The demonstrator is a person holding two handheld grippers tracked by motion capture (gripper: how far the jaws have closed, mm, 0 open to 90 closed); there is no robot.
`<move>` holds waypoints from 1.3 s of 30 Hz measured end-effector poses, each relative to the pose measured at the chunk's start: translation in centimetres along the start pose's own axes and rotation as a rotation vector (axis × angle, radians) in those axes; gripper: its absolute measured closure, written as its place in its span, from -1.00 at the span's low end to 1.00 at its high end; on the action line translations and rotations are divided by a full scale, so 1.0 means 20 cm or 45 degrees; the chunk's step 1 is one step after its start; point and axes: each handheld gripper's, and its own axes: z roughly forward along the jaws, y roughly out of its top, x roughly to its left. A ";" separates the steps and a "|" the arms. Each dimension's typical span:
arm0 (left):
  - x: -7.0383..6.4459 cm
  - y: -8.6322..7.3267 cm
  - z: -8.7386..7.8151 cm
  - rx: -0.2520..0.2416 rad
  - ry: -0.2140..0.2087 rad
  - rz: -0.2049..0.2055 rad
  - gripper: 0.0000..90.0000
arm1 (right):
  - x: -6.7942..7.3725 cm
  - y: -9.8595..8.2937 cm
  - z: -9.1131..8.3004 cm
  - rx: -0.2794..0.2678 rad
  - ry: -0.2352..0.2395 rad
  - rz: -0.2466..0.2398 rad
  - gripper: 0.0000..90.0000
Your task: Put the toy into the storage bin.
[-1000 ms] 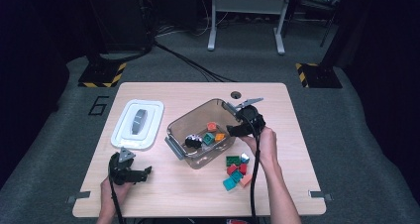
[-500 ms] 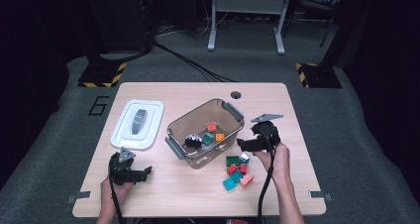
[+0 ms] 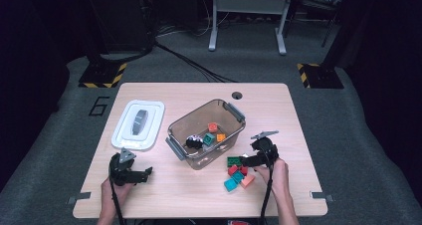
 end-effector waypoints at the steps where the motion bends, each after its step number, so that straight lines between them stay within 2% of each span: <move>1: 0.00 0.00 0.00 0.000 -0.001 0.000 -0.91 | 0.00 0.00 0.01 0.015 0.015 -0.002 -0.70; 4: 0.00 0.00 0.00 0.000 -0.001 0.000 -0.91 | 0.00 -0.02 0.03 0.025 -0.009 0.022 -0.60; 8: 0.00 0.00 0.00 0.000 -0.001 -0.001 -0.91 | -0.02 -0.02 0.03 0.016 -0.042 0.039 -0.31; 12: 0.00 0.00 0.00 0.000 -0.002 0.003 -0.91 | -0.03 -0.02 0.01 0.013 -0.026 0.032 -0.22; 13: 0.00 0.00 0.00 0.001 -0.003 0.004 -0.91 | -0.03 -0.03 0.01 -0.014 -0.035 0.022 -0.20; 15: 0.00 0.00 0.00 0.001 -0.003 0.003 -0.91 | -0.02 -0.02 0.01 -0.014 -0.037 0.007 -0.14; 19: 0.00 0.00 0.00 -0.001 0.000 -0.001 -0.91 | -0.01 -0.02 0.02 -0.005 -0.044 -0.008 -0.04; 25: 0.00 0.00 0.00 0.000 -0.002 0.003 -0.91 | 0.00 -0.03 0.06 0.054 -0.041 -0.017 0.05; 28: 0.00 0.00 0.00 0.000 -0.003 0.002 -0.91 | -0.01 -0.04 0.08 0.069 -0.050 -0.011 0.13; 29: 0.00 0.00 0.00 0.000 -0.001 0.000 -0.91 | -0.01 -0.04 0.08 0.077 -0.046 0.011 0.18; 33: 0.00 0.00 0.00 0.001 -0.002 0.003 -0.91 | -0.02 -0.04 0.09 0.059 -0.048 0.005 0.27; 39: 0.00 0.00 0.00 0.000 -0.001 -0.002 -0.91 | -0.02 -0.04 0.09 0.058 -0.057 -0.017 0.31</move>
